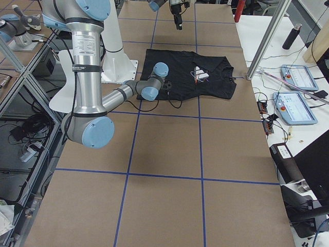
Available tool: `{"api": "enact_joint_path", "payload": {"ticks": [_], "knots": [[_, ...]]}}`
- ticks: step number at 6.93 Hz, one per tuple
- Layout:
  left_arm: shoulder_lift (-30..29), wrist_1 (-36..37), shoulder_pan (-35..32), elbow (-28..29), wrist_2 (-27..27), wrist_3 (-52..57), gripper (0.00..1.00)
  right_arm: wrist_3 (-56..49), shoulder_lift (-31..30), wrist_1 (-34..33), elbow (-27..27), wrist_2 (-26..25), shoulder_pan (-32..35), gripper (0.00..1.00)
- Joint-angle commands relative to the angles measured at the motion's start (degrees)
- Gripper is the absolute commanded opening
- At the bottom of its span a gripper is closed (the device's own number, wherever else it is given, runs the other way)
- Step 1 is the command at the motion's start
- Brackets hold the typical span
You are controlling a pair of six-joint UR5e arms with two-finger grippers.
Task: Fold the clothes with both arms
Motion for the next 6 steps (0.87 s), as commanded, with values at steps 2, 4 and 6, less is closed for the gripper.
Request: {"api": "enact_joint_path", "payload": {"ticks": [2, 4, 6], "knots": [[0.0, 0.08, 0.2, -0.16, 0.28, 0.07, 0.99, 1.8, -0.09, 0.05, -0.76, -3.57, -8.04, 1.0], [0.0, 0.08, 0.2, -0.25, 0.28, 0.07, 1.0, 1.98, -0.45, -0.04, -1.12, -4.53, -8.31, 0.91], [0.0, 0.08, 0.28, -0.25, 0.28, 0.07, 1.0, 1.89, 0.34, -0.04, -2.7, -4.54, -8.4, 0.82]]}}
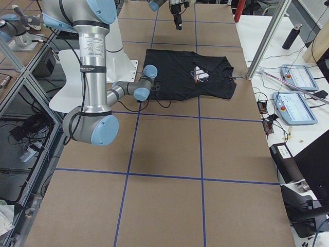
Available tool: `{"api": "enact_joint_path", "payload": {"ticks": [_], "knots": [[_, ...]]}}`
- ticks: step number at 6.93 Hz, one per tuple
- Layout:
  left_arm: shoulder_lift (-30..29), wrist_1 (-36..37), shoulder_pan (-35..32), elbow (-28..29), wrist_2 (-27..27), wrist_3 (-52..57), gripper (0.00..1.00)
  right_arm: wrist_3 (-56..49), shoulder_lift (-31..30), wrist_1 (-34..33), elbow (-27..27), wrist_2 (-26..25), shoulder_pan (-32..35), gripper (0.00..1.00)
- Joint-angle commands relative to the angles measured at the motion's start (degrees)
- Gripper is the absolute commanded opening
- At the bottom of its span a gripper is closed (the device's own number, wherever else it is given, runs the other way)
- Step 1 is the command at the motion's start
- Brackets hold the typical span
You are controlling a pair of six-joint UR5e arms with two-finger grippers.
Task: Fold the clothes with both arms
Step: 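Lower both grippers to the hem corners nearest the robot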
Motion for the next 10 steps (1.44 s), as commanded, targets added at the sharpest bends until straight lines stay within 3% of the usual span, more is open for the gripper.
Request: {"api": "enact_joint_path", "payload": {"ticks": [1, 3, 10], "knots": [[0.0, 0.0, 0.03, -0.01, 0.0, 0.0, 1.0, -0.02, 0.1, 0.0, -0.71, -0.1, -0.06, 0.77], [0.17, 0.0, 0.03, -0.01, 0.09, -0.09, 0.99, 1.2, 0.27, 0.0, 0.16, 0.86, 0.03, 0.63], [0.26, 0.09, 0.03, 0.08, 0.09, 0.0, 1.0, 2.44, 0.01, -0.44, -0.35, 0.17, -0.93, 0.61]]}}
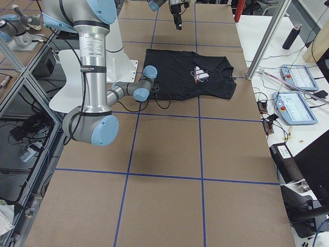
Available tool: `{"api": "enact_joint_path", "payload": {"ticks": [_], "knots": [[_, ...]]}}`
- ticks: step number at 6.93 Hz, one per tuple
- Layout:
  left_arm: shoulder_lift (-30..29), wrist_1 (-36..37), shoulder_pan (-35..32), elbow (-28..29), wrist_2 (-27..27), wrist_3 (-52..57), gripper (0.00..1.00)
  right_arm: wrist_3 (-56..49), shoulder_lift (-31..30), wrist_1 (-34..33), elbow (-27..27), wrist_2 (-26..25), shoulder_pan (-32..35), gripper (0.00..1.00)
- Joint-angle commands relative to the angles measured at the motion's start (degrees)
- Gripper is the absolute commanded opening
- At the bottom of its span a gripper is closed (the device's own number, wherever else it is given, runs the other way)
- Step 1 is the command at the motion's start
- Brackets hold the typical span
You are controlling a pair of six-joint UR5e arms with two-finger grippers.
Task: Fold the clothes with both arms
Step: 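Lower both grippers to the hem corners nearest the robot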
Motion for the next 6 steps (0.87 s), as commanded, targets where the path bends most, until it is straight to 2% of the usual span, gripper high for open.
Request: {"api": "enact_joint_path", "payload": {"ticks": [1, 2, 3, 6], "knots": [[0.0, 0.0, 0.0, 0.0, 0.0, -0.05, 1.0, 0.43, 0.19, -0.08, -0.36, -0.16, -0.49, 0.53], [0.09, 0.0, 0.0, 0.0, 0.0, -0.05, 1.0, 0.43, 0.1, -0.08, -0.27, -0.08, -0.49, 0.21], [0.09, 0.0, 0.0, 0.09, 0.0, 0.04, 0.99, 0.43, 0.19, -0.08, -0.1, 0.53, -0.14, 0.0], [0.18, 0.09, 0.0, 0.0, 0.09, -0.05, 0.99, 3.83, 0.45, -0.08, 0.86, 0.54, 0.3, 0.0]]}}
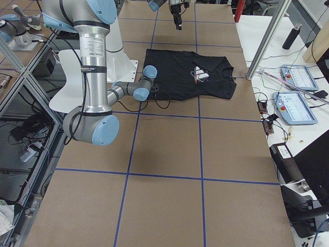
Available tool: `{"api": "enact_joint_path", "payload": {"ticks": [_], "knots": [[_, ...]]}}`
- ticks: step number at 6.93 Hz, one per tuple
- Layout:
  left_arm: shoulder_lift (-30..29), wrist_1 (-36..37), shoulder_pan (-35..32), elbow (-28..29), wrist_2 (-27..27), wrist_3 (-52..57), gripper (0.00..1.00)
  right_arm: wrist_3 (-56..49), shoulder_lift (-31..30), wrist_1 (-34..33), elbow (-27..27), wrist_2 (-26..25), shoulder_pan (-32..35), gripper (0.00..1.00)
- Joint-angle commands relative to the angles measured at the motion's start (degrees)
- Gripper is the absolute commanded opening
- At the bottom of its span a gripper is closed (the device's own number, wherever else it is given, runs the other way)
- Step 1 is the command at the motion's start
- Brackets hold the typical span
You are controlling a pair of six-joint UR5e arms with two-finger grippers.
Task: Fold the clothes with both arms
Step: 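Lower both grippers to the hem corners nearest the robot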
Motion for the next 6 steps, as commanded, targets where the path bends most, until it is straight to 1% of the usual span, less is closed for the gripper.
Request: {"api": "enact_joint_path", "payload": {"ticks": [1, 2, 3, 4, 5, 6], "knots": [[0.41, 0.03, 0.0, -0.03, 0.03, -0.01, 1.0, 4.0, 0.14, 0.04, 1.57, 0.07, 0.34, 0.0], [1.37, -0.06, 0.09, -0.12, 0.64, -0.01, 1.0, 4.01, 0.31, 0.56, 2.1, -0.1, 0.43, 0.0], [2.25, -0.06, 2.61, -0.3, 0.73, -0.01, 1.0, 3.93, 0.49, 0.66, 2.8, 0.25, 1.47, 0.0], [3.74, 0.03, 6.38, -0.3, 1.78, -0.18, 1.0, 3.93, 0.93, 0.66, 3.68, 1.64, 2.35, 0.0], [4.97, 0.12, 11.55, -0.12, 4.31, -0.71, 1.0, 3.93, 1.89, 0.66, 4.21, 2.96, 3.67, 0.0], [7.33, 0.29, 15.43, -0.12, 6.16, -0.88, 1.0, 4.01, 1.98, 0.74, 5.34, 3.23, 4.29, 0.0]]}}
